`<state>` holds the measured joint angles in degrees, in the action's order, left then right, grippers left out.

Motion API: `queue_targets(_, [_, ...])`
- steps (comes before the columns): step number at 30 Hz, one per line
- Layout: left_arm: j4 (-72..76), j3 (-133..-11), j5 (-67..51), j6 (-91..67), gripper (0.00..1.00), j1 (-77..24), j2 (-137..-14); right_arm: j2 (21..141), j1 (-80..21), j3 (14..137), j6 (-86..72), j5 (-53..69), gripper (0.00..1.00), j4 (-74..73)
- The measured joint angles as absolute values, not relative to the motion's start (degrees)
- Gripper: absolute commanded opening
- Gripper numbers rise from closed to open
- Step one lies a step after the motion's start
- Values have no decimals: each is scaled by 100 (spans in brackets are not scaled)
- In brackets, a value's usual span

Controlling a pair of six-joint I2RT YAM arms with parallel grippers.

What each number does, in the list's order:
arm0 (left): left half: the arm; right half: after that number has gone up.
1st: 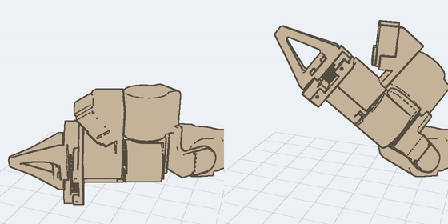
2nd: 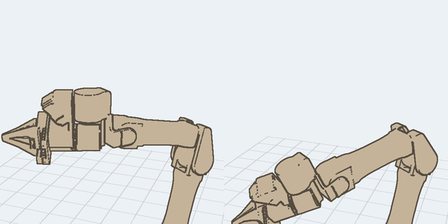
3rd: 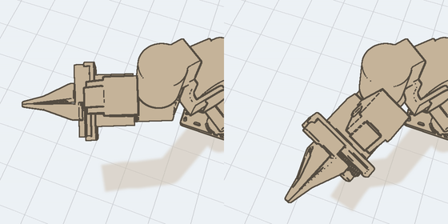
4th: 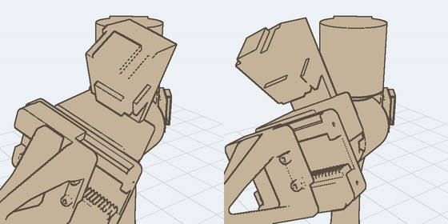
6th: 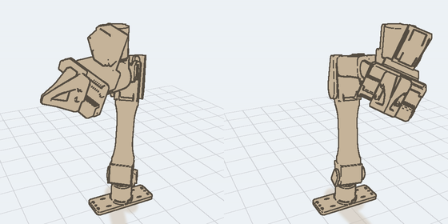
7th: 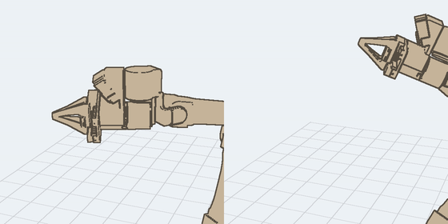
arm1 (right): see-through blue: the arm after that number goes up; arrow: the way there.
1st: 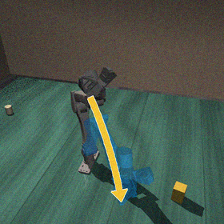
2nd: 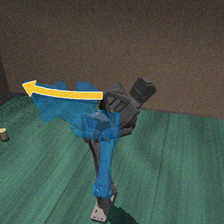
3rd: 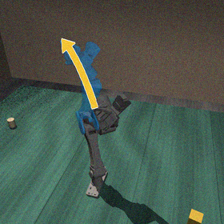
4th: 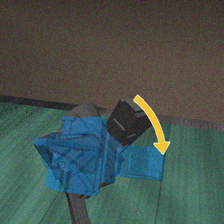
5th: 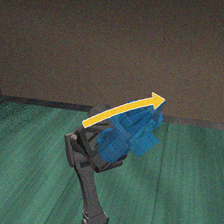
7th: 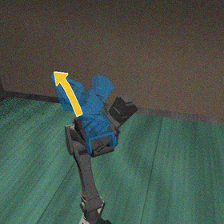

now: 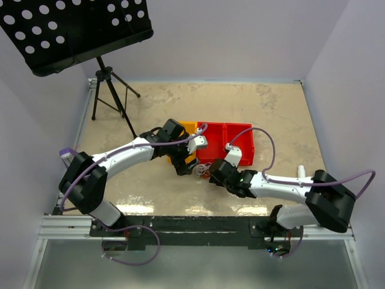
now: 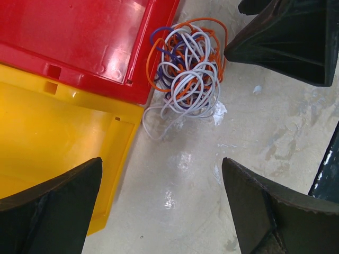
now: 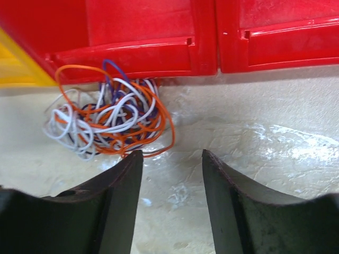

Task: Untangle the cables

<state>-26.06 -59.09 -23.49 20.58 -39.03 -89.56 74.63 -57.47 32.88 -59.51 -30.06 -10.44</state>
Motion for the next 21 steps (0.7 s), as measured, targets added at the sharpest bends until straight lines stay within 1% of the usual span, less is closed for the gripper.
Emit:
queue_targets(3, [-2587, -5907, -2265, 2060, 100, -3903, -8949, 7585, -5747, 3288, -5927, -3089, 44, -985])
queue_targets(10, [-2506, -5815, -2075, 2064, 100, -3903, -8910, 7607, -5747, 3288, -5721, -3367, 36, -478])
queue_targets(11, [-2497, -5815, -2071, 2062, 100, -3903, -8910, 7629, -5747, 3288, -5680, -3402, 32, -390])
queue_targets(13, [-2475, -5815, -2069, 2062, 100, -3903, -8910, 7717, -5747, 3288, -5625, -3446, 19, -290])
queue_targets(14, [-2480, -5815, -2069, 2062, 100, -3903, -8910, 7787, -5747, 3288, -5601, -3479, 15, -250])
queue_targets(18, [-2477, -5815, -2069, 2060, 100, -3903, -8910, 8001, -5747, 3293, -5557, -3483, 0, -163])
queue_targets(21, [-2482, -5815, -2069, 2062, 100, -3903, -8910, 7924, -5776, 3282, -5561, -3371, 0, -91])
